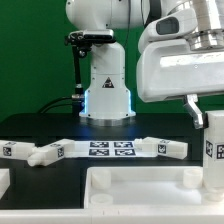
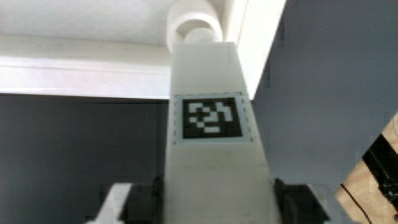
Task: Assemble desk
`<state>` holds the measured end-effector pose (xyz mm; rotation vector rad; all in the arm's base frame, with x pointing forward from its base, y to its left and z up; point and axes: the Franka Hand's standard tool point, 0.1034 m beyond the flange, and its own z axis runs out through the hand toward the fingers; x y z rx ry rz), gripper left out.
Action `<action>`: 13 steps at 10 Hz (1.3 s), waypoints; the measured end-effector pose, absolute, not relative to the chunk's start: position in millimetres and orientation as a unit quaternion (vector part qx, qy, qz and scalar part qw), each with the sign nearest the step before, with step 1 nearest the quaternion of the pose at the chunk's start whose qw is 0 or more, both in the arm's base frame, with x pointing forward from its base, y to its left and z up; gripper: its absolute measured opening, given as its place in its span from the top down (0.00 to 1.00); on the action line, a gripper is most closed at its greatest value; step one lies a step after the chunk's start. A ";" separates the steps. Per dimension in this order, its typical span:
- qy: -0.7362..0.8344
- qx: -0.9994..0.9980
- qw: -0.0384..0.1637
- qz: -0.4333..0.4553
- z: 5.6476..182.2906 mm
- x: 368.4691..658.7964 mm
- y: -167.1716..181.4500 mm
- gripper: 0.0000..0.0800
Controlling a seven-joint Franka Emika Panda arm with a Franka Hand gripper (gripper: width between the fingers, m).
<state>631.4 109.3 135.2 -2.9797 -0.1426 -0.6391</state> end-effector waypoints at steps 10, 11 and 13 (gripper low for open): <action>-0.047 -0.976 0.046 -0.206 135.2 631.3 109.5 0.64; -0.048 -0.976 0.045 -0.206 135.2 631.3 109.5 0.64; -0.048 -0.976 0.045 -0.206 135.2 631.4 109.5 0.64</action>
Offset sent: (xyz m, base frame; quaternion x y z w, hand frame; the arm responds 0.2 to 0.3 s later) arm -0.0005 0.0014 0.0004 0.0082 -0.0031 0.0015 1.0000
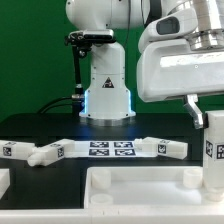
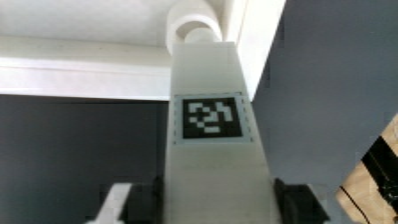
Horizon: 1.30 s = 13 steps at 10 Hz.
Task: Assemble desk
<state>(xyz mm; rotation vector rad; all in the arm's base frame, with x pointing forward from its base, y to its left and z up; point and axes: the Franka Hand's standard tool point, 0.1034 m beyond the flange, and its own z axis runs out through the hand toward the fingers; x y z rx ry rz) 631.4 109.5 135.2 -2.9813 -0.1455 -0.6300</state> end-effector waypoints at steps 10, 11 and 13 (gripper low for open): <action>-0.046 -0.970 0.044 -0.233 135.1 638.2 109.0 0.64; -0.046 -0.970 0.044 -0.233 135.2 638.3 108.9 0.64; -0.045 -0.975 0.045 -0.214 142.8 633.4 105.1 0.64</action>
Offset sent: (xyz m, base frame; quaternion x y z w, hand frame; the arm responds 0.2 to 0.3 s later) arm -0.0028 0.0001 0.0003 -0.0012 -0.0243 0.0057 0.9997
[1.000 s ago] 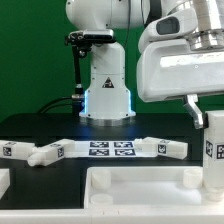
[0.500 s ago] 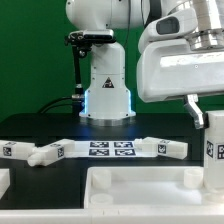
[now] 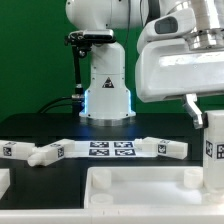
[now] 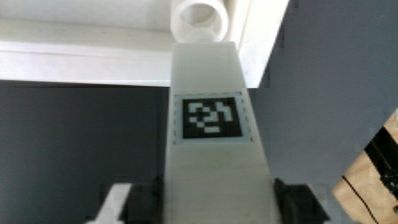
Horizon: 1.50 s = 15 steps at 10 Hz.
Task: Assemble desk
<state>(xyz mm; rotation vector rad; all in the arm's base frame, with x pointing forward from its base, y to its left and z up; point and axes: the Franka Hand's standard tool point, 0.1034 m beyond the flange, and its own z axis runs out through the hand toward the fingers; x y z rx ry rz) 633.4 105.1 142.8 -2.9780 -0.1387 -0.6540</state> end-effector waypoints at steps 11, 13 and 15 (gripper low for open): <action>-0.046 -0.979 0.044 -0.194 122.0 628.2 106.3 0.64; -0.045 -0.978 0.044 -0.200 116.8 629.8 106.8 0.64; -0.046 -0.973 0.043 -0.221 116.9 633.7 108.5 0.64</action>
Offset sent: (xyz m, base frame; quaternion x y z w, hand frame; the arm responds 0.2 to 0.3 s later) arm -0.0037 0.0069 -0.0103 0.0041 -0.0106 0.0170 0.9998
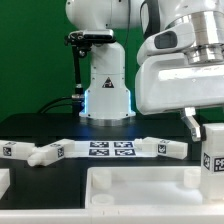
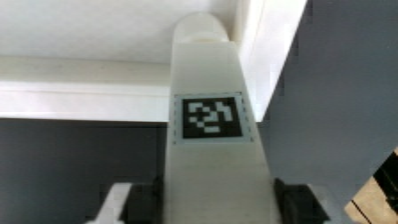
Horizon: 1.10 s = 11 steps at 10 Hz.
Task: Assemble desk
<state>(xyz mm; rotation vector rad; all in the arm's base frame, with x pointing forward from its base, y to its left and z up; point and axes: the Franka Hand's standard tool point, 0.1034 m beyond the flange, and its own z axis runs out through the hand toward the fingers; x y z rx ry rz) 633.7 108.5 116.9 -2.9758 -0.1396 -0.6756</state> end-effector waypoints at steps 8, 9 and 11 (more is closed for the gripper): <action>-0.033 -0.995 0.056 -0.075 114.4 642.4 117.4 0.19; -0.034 -0.997 0.056 -0.029 111.8 633.4 117.7 0.19; -0.036 -0.998 0.056 -0.024 114.1 638.7 116.3 0.19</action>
Offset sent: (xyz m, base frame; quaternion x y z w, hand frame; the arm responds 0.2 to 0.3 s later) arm 0.0099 -0.0062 0.0126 -0.0359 -0.0233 0.0128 0.9990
